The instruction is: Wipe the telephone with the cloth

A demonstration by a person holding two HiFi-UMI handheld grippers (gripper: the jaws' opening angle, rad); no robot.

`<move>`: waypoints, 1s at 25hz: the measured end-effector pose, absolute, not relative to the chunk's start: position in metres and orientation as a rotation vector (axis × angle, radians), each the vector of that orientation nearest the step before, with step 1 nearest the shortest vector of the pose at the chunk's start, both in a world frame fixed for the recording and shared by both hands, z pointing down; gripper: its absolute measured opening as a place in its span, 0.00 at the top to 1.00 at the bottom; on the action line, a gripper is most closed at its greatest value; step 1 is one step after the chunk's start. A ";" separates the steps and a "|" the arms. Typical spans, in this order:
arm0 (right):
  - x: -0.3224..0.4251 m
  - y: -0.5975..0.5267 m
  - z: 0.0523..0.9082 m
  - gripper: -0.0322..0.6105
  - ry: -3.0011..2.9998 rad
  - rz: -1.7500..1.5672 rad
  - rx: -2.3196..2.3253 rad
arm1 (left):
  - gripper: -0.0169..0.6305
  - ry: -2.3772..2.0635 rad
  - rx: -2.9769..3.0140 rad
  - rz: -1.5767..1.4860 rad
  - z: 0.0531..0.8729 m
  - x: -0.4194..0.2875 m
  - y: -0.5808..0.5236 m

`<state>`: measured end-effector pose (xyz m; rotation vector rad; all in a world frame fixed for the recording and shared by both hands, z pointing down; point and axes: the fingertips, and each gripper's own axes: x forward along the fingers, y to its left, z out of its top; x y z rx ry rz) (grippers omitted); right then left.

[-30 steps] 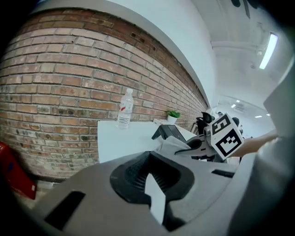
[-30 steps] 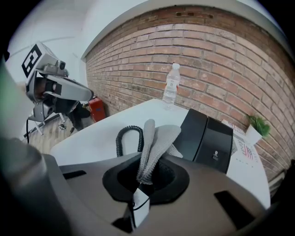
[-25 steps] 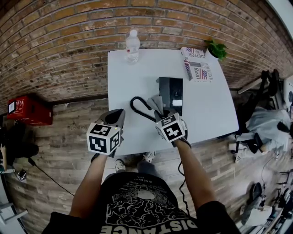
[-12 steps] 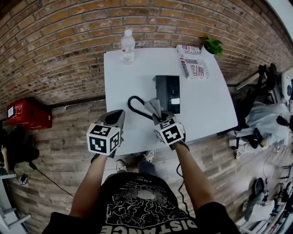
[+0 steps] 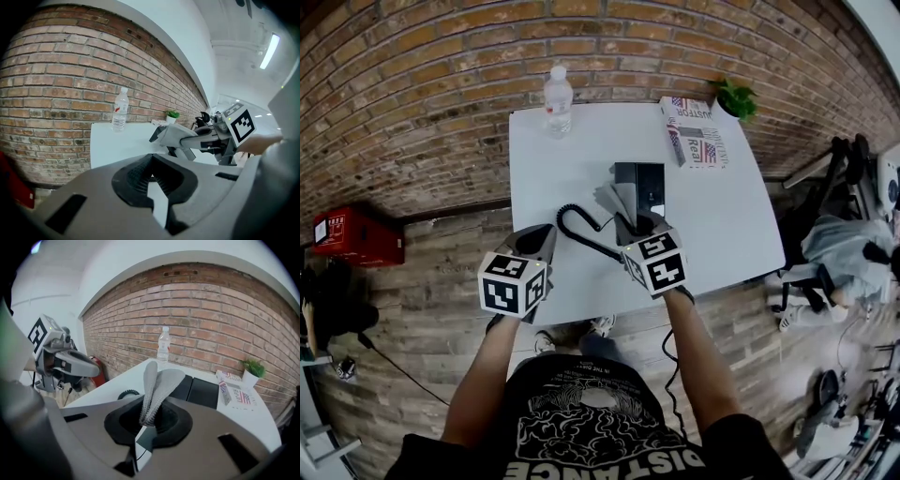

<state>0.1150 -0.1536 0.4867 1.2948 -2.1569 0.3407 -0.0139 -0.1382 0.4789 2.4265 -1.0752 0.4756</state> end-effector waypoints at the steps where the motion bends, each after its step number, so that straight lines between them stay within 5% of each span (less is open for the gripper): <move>1: 0.117 -0.161 0.479 0.93 -2.170 0.331 1.306 | 0.96 -1.080 2.426 0.474 0.478 -0.013 -0.141; 12: 0.169 -0.245 0.435 0.93 -2.180 0.270 1.425 | 0.96 -1.174 2.389 0.454 0.474 -0.012 -0.173; 25: 0.184 -0.273 0.480 0.93 -2.107 0.404 1.284 | 0.96 -1.240 2.341 0.444 0.477 -0.010 -0.193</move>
